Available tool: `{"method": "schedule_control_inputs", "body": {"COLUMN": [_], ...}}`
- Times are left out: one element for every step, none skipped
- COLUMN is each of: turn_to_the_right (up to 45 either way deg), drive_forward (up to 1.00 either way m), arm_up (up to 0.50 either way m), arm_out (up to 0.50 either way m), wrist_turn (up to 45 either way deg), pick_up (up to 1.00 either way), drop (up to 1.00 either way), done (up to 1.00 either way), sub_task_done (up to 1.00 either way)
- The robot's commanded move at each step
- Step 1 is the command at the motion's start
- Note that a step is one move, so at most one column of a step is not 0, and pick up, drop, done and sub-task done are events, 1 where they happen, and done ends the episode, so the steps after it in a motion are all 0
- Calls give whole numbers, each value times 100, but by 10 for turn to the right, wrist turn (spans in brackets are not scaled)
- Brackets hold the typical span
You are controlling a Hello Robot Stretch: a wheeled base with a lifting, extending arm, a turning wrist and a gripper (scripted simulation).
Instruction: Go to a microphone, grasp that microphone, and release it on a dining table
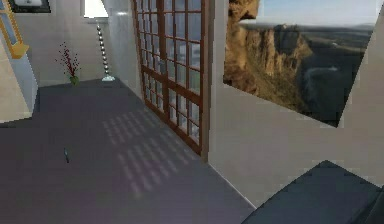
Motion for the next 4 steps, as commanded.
{"method": "schedule_control_inputs", "body": {"turn_to_the_right": [0, 0, 0, 0], "drive_forward": [0, 0, 0, 0], "arm_up": [0, 0, 0, 0], "arm_out": [22, 0, 0, 0], "wrist_turn": [0, 450, 450, 450], "pick_up": [0, 0, 0, 0], "drop": [0, 0, 0, 0], "done": [0, 0, 0, 0], "sub_task_done": [0, 0, 0, 0]}}
